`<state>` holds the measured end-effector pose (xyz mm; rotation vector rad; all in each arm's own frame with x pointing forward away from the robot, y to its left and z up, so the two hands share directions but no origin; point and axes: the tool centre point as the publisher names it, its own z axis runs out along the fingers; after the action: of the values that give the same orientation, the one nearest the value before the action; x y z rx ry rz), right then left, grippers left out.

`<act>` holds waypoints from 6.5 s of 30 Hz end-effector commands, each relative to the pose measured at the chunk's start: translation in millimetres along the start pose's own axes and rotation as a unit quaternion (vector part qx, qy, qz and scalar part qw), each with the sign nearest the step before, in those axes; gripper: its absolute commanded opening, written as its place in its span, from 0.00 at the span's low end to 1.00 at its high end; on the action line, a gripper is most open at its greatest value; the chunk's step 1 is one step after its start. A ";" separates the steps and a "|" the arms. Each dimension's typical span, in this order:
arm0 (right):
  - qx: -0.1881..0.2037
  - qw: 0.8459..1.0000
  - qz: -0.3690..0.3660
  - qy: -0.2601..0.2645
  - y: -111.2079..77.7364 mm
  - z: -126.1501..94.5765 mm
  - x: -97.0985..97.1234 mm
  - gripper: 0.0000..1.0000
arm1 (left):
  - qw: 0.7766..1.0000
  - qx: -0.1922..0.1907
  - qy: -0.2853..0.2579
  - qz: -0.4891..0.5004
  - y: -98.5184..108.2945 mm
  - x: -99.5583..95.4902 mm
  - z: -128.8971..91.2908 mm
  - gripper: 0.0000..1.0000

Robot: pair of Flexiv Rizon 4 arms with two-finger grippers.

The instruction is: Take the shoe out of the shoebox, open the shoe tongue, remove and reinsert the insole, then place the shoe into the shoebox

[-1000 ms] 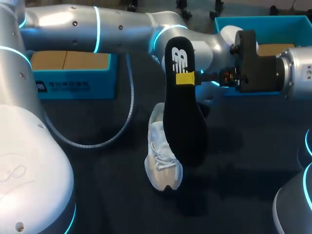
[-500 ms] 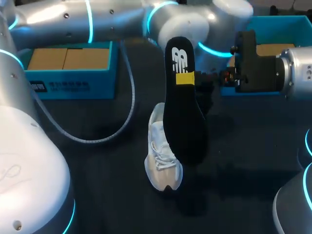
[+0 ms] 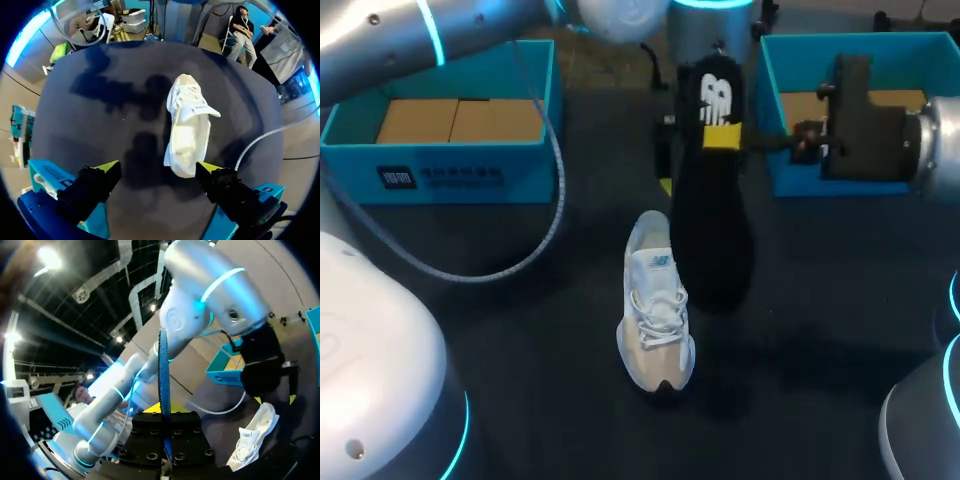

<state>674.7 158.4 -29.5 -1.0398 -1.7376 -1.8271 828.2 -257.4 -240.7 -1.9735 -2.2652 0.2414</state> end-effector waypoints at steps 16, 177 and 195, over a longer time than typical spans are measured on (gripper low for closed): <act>-0.039 0.992 0.115 0.032 36.0 -66.1 -57.8 0.00 | 0.958 0.011 -0.266 0.111 -5.8 32.8 -93.0 1.00; 0.078 0.933 0.350 0.002 39.3 -31.5 -153.6 1.00 | 0.699 -0.024 -0.699 0.146 -71.5 54.5 -129.4 0.00; 0.108 0.946 0.305 0.033 36.8 -73.2 -156.1 1.00 | 0.706 -0.017 -0.693 0.145 -76.7 63.8 -134.1 0.00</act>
<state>780.7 52.7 -117.4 -1.2378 -1.3268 -1.2462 772.5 -200.2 -94.7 -2.4854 -2.3155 2.4398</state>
